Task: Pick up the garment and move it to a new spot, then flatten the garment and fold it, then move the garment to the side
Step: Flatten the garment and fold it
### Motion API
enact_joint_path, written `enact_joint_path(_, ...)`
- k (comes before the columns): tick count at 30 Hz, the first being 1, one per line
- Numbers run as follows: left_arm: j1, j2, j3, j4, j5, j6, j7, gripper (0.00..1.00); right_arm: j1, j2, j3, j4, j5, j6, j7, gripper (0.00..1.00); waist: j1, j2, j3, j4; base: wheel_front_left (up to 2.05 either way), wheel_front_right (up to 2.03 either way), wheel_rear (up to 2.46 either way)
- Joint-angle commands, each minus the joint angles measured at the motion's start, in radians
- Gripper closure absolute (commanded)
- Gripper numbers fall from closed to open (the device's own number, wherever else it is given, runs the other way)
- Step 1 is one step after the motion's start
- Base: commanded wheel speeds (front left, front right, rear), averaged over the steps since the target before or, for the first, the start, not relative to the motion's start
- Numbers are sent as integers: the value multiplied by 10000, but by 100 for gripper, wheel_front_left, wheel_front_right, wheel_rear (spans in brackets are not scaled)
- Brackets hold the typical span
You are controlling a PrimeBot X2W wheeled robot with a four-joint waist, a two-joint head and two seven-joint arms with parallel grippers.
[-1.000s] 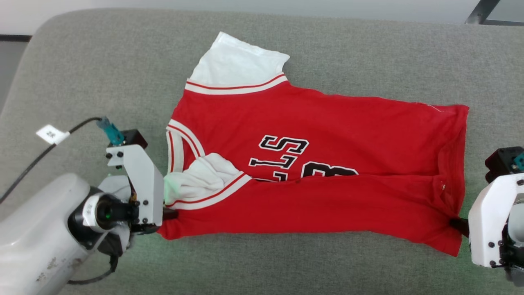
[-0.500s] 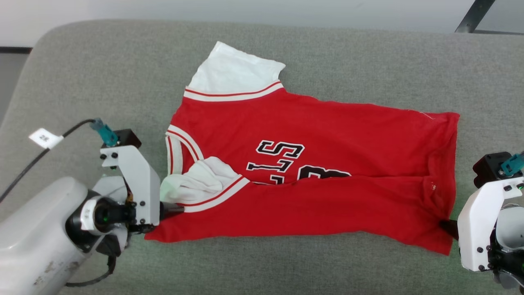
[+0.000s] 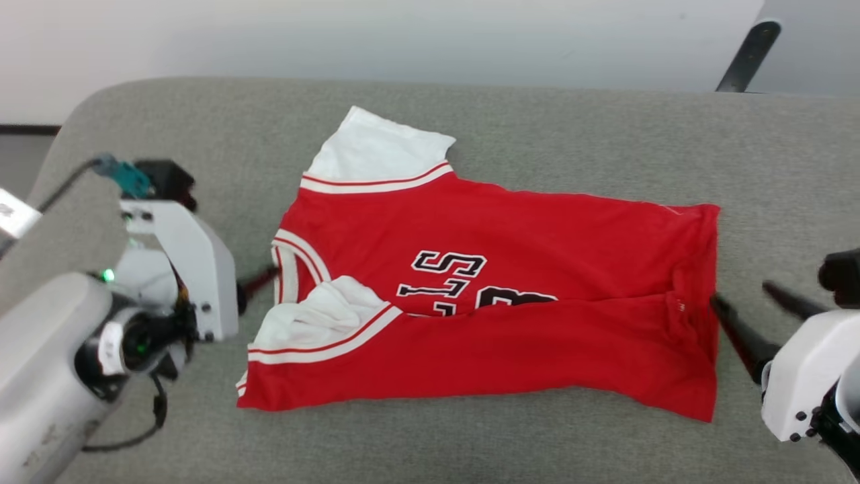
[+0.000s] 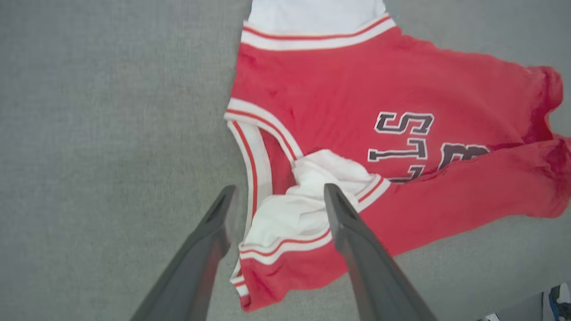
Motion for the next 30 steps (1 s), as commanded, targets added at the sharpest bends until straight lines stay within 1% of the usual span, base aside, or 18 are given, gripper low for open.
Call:
enact_joint_path(1, -119, -74, 177, 138, 88, 13, -364, 0, 188, -215, 201, -115, -271, -8, -1037, 0, -1, 0, -99, -189, 0, 0, 0)
enact_joint_path(3, -265, -104, 243, 219, 358, -185, -775, 0, 243, -375, 477, -203, -627, -8, -2381, 0, -1, 0, -78, -328, 0, 0, 0)
enact_joint_path(4, -352, -162, 297, 278, 467, -268, -979, 0, 177, -478, 579, -297, -910, -8, -3240, 0, -1, 0, -50, -389, 0, 0, 0)
enact_joint_path(5, -456, -203, 343, 328, 612, -382, -1220, 0, 172, -433, 591, -273, -1138, -8, -4032, 0, -1, 0, -10, -462, 0, 0, 0)
enact_joint_path(7, -661, -344, 512, 551, 763, -515, -1704, 0, 60, -430, 626, -264, -2002, -8, -5861, 0, -1, 0, 112, -612, 0, 0, 0)
enact_joint_path(10, -1088, -537, 557, 935, 1098, -953, -2216, 0, 215, -57, 612, 184, -3110, -8, -7892, 0, -1, 0, 372, -864, 0, 0, 0)
enact_joint_path(13, -1647, -666, 521, 1481, 1305, -1407, -2245, 0, 227, 495, 584, 628, -3673, -10, -9127, 0, -1, 0, 756, -1164, 0, 0, 0)
enact_joint_path(14, -1647, -666, 521, 1481, 1305, -1407, -2245, 0, 227, 495, 584, 628, -3673, -10, -9127, 0, -1, 0, 756, -1164, 0, 0, 0)
enact_joint_path(15, -1884, -661, 518, 1688, 1354, -1543, -2162, 0, 142, 679, 608, 762, -3748, -10, -9364, 0, -1, 0, 939, -1289, 0, 0, 0)
enact_joint_path(18, -2595, -667, 442, 2350, 1415, -2087, -1735, 0, -209, 1020, 704, 959, -3919, -10, -9862, 0, -1, 0, 1516, -1690, 0, 0, 0)
enact_joint_path(21, -3381, -506, 387, 3030, 1502, -2635, -1191, 0, -493, 1254, 809, 1079, -4004, -10, -10131, 0, -1, 0, 2129, -2142, 0, 0, 0)
enact_joint_path(25, -4246, -311, 265, 3829, 1633, -3214, -432, 0, -815, 1380, 936, 1168, -4092, -10, -10331, 0, -1, 0, 2826, -2624, 0, 0, 0)
enact_joint_path(27, -4638, -266, 232, 4167, 1606, -3416, -44, 0, -941, 1428, 974, 1133, -4095, -10, -10439, 0, -1, 0, 3122, -2807, 0, 0, 0)
enact_joint_path(30, -5215, -206, 128, 4578, 1680, -3602, 574, 0, -1058, 1503, 1005, 1040, -4106, -10, -10544, 0, -1, 0, 3518, -3013, 0, 0, 0)
